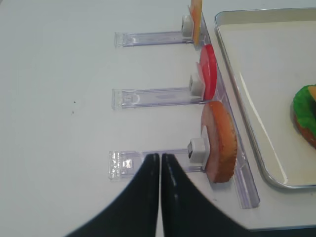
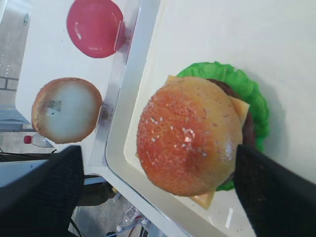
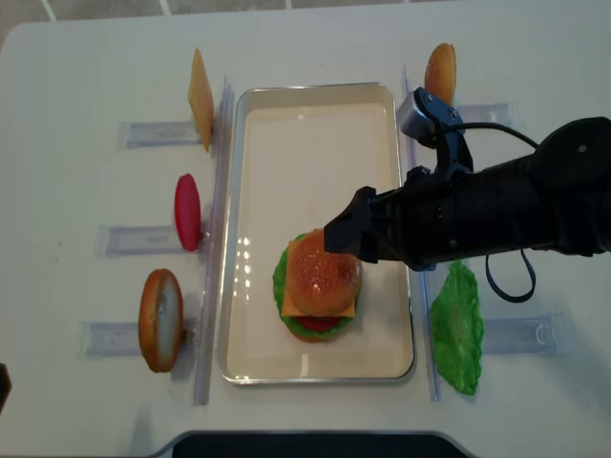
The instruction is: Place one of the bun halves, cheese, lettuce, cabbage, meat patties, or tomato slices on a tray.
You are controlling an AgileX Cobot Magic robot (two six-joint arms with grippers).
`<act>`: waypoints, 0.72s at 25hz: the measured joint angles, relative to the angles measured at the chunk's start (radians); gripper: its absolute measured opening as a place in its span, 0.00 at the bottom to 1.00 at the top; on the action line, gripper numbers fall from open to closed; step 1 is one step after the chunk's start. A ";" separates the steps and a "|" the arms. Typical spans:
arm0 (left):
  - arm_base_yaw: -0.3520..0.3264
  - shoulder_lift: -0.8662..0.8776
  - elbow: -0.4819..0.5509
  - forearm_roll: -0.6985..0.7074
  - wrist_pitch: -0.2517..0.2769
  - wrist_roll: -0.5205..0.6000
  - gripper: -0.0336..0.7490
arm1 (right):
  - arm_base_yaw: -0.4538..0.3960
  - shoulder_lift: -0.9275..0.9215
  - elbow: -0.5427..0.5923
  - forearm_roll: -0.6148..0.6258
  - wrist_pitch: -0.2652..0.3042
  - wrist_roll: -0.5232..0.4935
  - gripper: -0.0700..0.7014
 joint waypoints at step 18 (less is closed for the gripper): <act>0.000 0.000 0.000 0.000 0.000 0.000 0.04 | -0.024 -0.123 -0.263 -0.800 0.169 0.654 0.87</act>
